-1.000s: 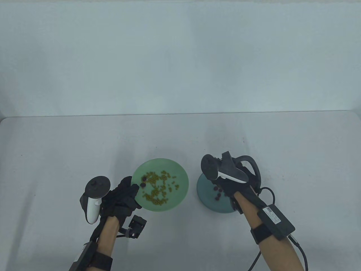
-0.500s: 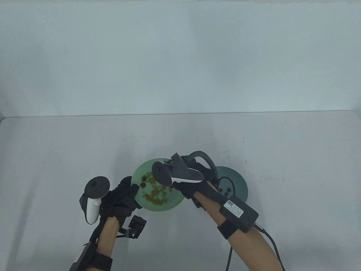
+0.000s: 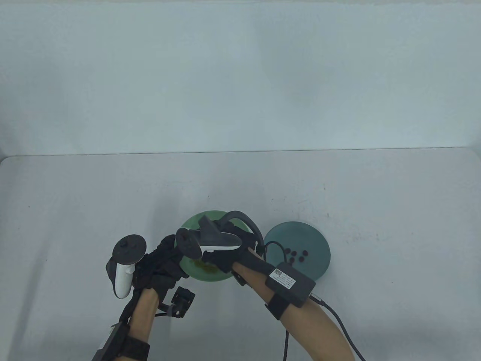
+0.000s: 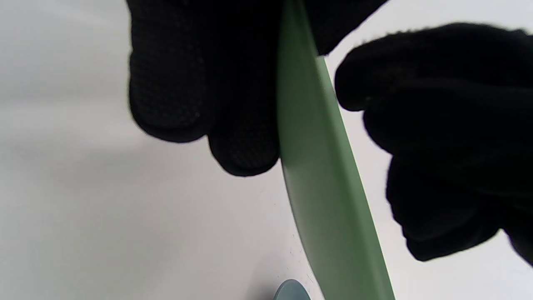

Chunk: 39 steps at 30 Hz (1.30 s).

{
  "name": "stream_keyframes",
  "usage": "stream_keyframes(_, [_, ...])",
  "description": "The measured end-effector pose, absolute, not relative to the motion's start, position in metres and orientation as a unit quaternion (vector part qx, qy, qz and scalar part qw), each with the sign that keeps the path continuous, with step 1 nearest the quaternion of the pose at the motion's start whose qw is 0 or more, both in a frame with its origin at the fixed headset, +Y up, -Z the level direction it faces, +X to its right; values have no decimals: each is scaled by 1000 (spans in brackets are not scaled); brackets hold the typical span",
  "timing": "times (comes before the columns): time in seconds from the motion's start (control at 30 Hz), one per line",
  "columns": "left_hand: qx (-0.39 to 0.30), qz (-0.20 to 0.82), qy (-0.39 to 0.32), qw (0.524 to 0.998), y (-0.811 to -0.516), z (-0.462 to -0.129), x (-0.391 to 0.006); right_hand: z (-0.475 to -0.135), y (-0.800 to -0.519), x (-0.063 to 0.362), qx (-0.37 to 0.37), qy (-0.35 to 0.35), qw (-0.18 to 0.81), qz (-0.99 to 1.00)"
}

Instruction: Pick cranberries with hand pinch into plate

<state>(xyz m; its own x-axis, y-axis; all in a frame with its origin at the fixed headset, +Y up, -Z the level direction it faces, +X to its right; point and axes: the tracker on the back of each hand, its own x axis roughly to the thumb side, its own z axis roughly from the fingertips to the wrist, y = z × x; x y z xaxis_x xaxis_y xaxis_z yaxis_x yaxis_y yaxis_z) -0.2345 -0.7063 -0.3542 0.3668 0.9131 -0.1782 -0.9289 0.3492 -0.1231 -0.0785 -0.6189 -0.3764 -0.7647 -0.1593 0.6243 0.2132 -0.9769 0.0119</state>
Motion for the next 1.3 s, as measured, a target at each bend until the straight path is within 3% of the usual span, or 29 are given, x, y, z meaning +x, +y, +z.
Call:
stream_keyframes(0.4, [-100, 564, 40, 819, -706, -354, -236, -378, -620, -76, -333, -70, 100, -935])
stream_keyframes(0.6, [-101, 564, 38, 819, -706, -354, -235, -379, -610, -74, -321, -38, 81, -943])
stream_keyframes(1.3, [-101, 563, 35, 819, -705, -355, -235, -378, -625, -86, -320, -30, 128, -938])
